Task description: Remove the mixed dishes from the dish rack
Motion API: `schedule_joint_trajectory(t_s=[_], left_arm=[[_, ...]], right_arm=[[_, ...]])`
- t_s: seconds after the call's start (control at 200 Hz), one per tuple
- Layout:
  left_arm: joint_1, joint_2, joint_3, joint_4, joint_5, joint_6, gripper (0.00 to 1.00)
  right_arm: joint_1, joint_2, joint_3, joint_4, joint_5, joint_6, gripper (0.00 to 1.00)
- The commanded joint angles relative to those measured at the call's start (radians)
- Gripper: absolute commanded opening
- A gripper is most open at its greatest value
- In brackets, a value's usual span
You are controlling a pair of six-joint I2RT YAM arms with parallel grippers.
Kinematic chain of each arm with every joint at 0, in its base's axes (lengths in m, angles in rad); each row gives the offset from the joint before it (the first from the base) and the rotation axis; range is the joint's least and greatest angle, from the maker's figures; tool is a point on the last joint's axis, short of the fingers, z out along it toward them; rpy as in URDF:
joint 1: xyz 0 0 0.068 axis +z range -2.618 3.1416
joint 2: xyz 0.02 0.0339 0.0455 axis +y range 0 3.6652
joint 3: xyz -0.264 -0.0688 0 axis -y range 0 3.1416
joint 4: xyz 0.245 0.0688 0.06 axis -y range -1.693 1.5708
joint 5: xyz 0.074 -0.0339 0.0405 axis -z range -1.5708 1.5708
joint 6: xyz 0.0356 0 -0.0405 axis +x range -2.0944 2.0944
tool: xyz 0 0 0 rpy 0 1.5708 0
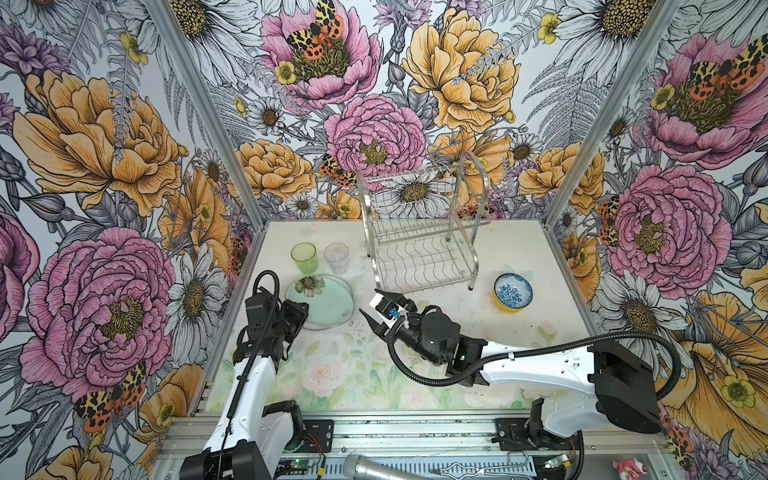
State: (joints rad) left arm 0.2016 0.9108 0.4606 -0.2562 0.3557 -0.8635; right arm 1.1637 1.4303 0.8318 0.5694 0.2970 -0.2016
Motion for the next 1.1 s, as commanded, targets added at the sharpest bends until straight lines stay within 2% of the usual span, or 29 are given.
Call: schedule_joint_trajectory(t_s=[0.0,0.265,0.405,0.585,0.715,0.911,0.961,1.001,1.011,1.096], left_arm=[[0.01,0.001,-0.015,0.145,0.006,0.008,0.08],[0.015,0.044,-0.043,0.161,-0.015,0.017,0.13],[0.015,0.069,-0.048,0.166,-0.017,0.012,0.28],[0.015,0.084,-0.037,0.137,-0.025,0.026,0.55],[0.014,0.078,-0.031,0.11,-0.041,0.04,0.56],[0.009,0.064,-0.013,0.052,-0.065,0.07,0.66],[0.006,0.065,0.002,0.025,-0.076,0.084,0.73],[0.005,0.066,0.014,-0.001,-0.088,0.097,0.95],[0.004,0.065,0.016,-0.007,-0.092,0.098,0.98],[-0.003,0.061,0.041,-0.054,-0.132,0.109,0.99]], right_arm=[[-0.008,-0.054,-0.033,-0.011,0.044,0.031,0.59],[-0.02,-0.097,-0.09,-0.015,0.056,0.06,0.59],[-0.027,-0.107,-0.108,-0.016,0.057,0.067,0.59],[-0.043,-0.124,-0.13,-0.011,0.057,0.071,0.59],[-0.055,-0.135,-0.15,-0.01,0.053,0.078,0.59],[-0.076,-0.169,-0.197,0.001,0.047,0.108,0.59],[-0.081,-0.179,-0.206,0.003,0.046,0.113,0.59],[-0.087,-0.189,-0.218,0.005,0.047,0.117,0.59],[-0.088,-0.19,-0.22,0.006,0.047,0.118,0.59],[-0.099,-0.21,-0.239,0.008,0.047,0.122,0.59]])
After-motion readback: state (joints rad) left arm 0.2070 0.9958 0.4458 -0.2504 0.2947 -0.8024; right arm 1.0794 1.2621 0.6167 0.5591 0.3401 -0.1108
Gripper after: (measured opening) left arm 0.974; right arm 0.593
